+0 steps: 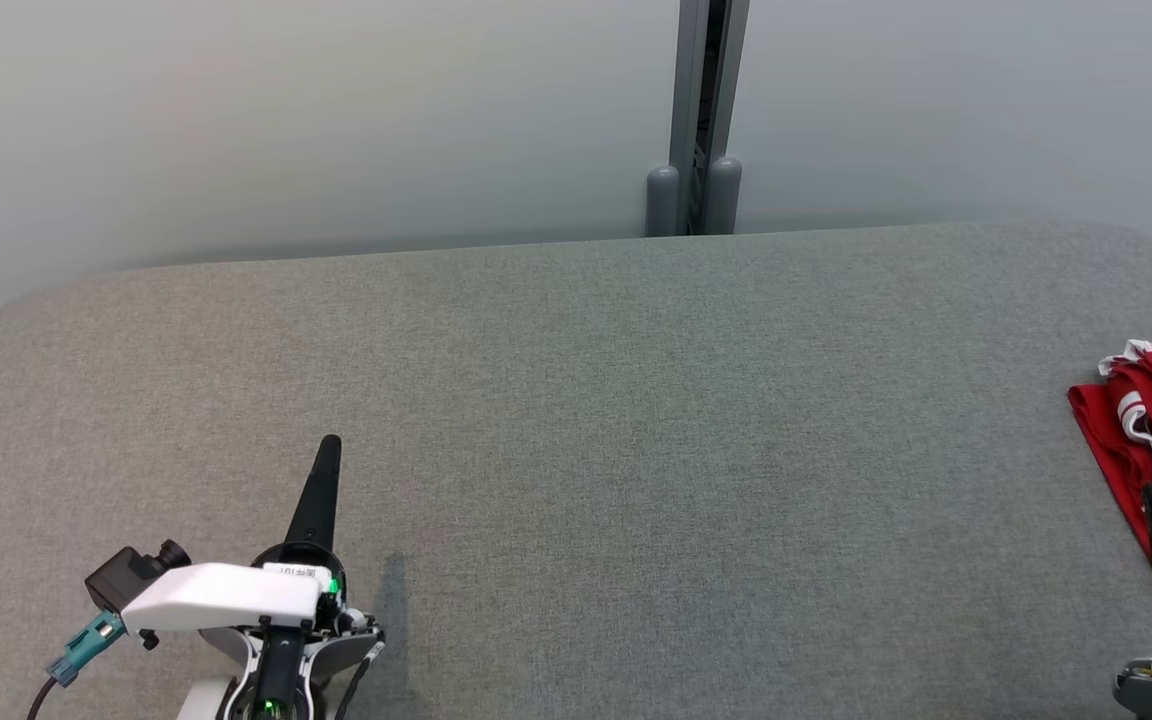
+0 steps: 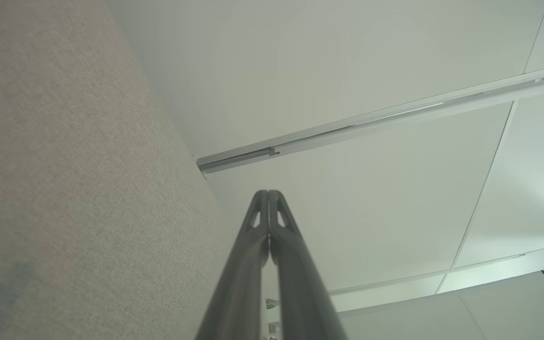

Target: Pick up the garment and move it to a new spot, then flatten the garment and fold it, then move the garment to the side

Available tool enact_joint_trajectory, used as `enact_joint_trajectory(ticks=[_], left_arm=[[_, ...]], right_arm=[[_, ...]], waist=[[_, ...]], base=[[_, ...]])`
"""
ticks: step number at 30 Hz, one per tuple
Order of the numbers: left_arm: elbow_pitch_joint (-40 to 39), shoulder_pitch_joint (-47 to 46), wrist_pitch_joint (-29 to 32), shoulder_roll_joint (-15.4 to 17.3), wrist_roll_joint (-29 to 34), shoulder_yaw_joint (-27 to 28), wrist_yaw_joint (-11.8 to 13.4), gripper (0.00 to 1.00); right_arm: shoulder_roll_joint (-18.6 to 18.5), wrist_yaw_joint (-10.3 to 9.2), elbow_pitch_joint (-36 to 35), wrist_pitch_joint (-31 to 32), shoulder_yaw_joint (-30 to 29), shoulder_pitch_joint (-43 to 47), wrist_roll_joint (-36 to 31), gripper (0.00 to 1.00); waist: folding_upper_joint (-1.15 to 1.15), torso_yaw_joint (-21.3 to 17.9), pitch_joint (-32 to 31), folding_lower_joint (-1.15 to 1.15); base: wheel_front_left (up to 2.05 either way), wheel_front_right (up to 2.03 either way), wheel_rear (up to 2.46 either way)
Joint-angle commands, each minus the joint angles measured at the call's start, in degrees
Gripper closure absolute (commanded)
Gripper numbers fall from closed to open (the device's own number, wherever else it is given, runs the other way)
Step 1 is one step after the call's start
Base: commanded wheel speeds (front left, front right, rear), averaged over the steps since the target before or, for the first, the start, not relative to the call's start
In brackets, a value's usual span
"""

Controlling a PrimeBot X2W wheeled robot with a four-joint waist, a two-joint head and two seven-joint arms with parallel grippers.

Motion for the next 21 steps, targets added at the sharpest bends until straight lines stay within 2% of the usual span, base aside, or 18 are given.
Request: enact_joint_trajectory(ticks=[1, 21], left_arm=[[-0.1, -1.4, 0.1, 0.3, -0.9, 0.3, -0.3, 1.0], [1.6, -2.8, 1.6, 0.3, -8.2, 0.4, -1.5, 1.0]], right_arm=[[-0.2, 0.04, -0.3, 0.5, -0.5, 0.5, 1.3, 1.0], [0.2, 0.04, -0.1, 3.2, -3.1, 0.9, 10.4, 1.0]], waist=[[0.0, 0.0, 0.0, 0.0], [0.0, 0.1, -0.6, 0.0]], base=[[0.0, 0.0, 0.0], [0.0, 0.0, 0.0]])
